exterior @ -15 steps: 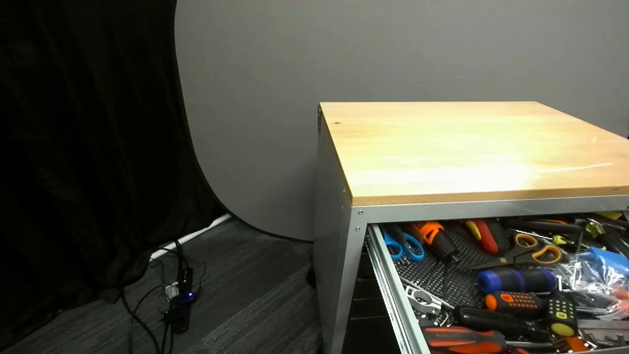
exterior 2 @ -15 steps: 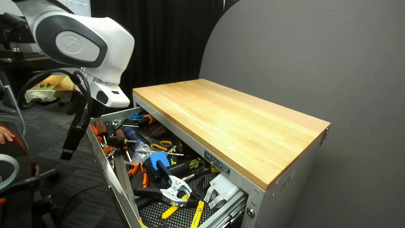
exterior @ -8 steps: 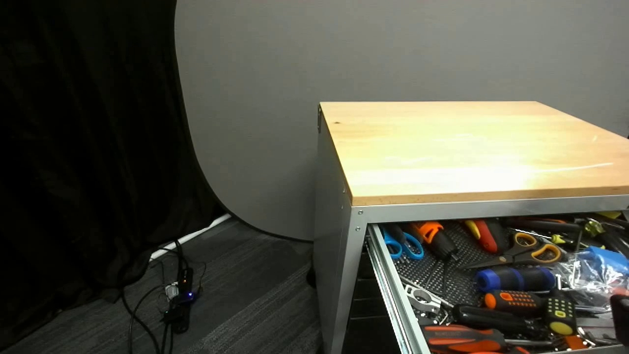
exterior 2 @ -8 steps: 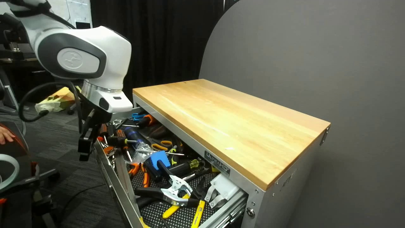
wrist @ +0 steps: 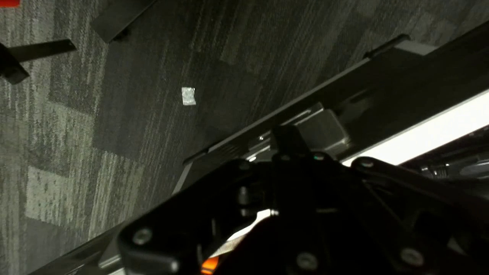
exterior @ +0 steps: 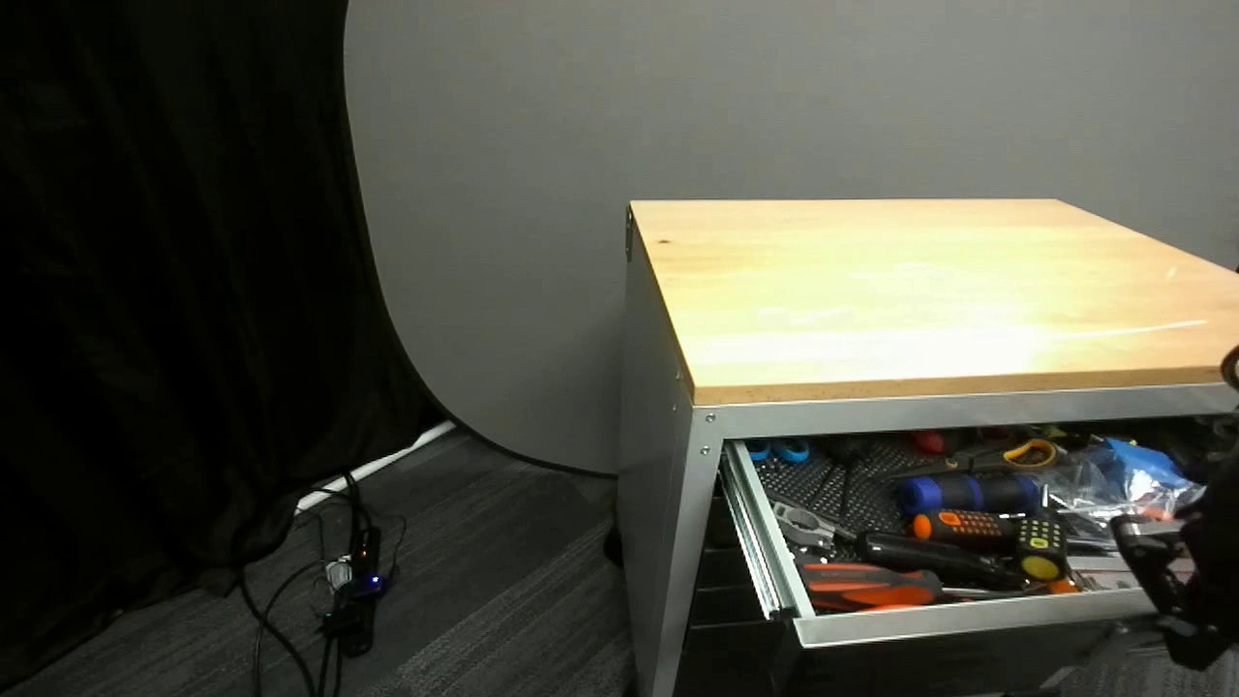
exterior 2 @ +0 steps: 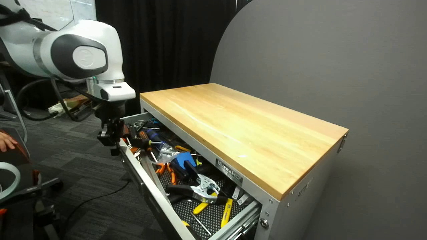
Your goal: Put the screwdriver in the open drawer and then close the drawer
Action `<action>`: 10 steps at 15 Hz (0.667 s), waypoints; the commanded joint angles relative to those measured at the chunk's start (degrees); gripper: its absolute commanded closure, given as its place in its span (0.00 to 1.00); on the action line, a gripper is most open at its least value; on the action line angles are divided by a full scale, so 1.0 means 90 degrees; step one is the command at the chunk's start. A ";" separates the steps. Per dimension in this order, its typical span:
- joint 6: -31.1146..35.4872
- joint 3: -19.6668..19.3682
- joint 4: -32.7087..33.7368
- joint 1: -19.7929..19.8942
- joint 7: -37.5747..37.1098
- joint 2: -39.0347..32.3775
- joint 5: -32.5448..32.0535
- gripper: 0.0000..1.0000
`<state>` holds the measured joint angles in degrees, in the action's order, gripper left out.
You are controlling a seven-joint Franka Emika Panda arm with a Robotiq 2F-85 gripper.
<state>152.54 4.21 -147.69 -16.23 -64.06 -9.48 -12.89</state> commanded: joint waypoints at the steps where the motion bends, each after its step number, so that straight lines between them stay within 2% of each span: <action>1: 0.0219 -0.0375 0.0590 -0.0356 -0.1678 -0.0107 -0.1523 1.00; 5: 0.0378 -0.0763 0.1194 -0.0716 -0.3578 -0.0396 -0.3615 1.00; 6: 0.0370 -0.0776 0.1348 -0.0728 -0.3876 -0.0554 -0.3951 1.00; 8: 0.0348 -0.0699 0.1409 -0.0688 -0.3937 -0.0730 -0.3948 1.00; 9: 0.0370 -0.0519 0.1390 -0.0553 -0.3476 -0.0851 -0.3483 1.00; 10: 0.0186 0.0004 0.1304 -0.0145 -0.2644 -0.0941 -0.2642 1.00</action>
<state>154.74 -1.19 -136.67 -21.50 -96.85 -14.64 -45.98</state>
